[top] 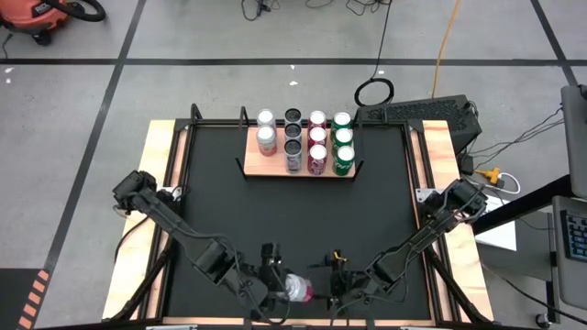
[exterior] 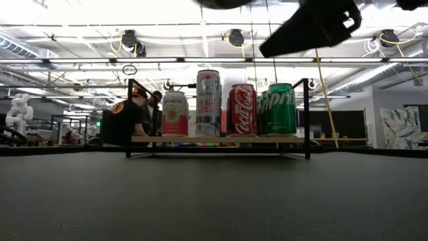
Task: Place canned beverage on shelf
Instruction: Put the pink soda can on the shelf
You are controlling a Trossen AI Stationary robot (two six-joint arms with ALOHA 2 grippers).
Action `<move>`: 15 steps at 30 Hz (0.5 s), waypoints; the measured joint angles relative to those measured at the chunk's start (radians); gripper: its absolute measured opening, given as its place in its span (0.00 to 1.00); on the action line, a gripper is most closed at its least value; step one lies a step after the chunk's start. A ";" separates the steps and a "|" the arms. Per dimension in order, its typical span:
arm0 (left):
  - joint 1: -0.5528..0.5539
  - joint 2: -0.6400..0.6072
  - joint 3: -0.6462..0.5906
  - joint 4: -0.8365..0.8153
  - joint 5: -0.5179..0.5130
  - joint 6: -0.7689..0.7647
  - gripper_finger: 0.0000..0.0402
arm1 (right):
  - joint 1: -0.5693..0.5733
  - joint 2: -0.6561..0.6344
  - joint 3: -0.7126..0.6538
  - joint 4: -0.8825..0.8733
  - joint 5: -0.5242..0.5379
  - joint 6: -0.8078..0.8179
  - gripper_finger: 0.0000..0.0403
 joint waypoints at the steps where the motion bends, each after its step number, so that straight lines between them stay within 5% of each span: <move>1: 0.000 -0.001 0.011 -0.027 0.009 0.000 0.73 | 0.002 0.000 0.000 -0.016 0.000 0.008 0.89; 15: 0.067 -0.005 0.234 -0.400 0.004 0.001 0.73 | 0.063 0.000 -0.001 -0.085 -0.002 0.050 0.89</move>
